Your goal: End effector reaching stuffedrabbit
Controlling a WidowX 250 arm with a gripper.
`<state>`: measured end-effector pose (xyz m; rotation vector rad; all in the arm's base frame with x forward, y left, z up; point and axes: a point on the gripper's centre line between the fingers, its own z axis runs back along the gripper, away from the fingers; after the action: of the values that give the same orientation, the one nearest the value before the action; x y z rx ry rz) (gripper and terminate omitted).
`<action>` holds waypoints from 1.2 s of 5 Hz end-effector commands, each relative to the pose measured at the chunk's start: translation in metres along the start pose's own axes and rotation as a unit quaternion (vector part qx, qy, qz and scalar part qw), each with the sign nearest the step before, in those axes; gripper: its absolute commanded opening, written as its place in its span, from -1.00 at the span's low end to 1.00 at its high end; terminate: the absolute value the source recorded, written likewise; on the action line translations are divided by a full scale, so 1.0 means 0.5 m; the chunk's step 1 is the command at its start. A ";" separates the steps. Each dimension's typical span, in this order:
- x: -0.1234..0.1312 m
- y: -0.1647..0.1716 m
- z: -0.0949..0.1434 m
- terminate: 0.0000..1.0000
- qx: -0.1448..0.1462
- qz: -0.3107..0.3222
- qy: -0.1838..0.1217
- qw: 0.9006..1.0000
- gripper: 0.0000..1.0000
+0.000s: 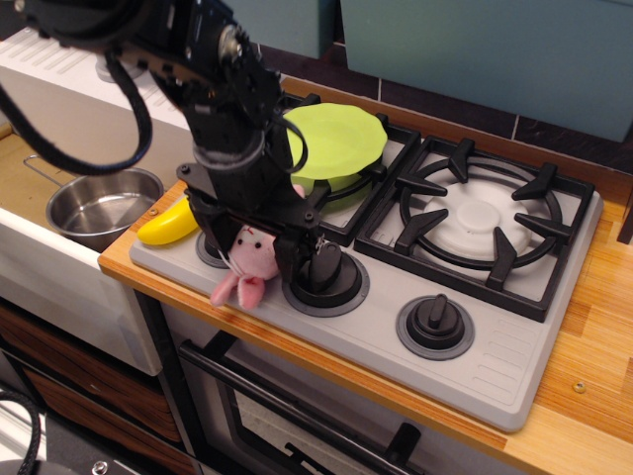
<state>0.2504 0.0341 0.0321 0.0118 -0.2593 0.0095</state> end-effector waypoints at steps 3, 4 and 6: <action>-0.021 -0.022 -0.043 -1.00 -0.009 0.009 -0.016 1.000 1.00; -0.021 -0.022 -0.043 -1.00 -0.009 0.009 -0.016 1.000 1.00; -0.021 -0.022 -0.043 -1.00 -0.009 0.009 -0.016 1.000 1.00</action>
<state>0.2528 0.0283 0.0233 -0.0010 -0.3409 0.0243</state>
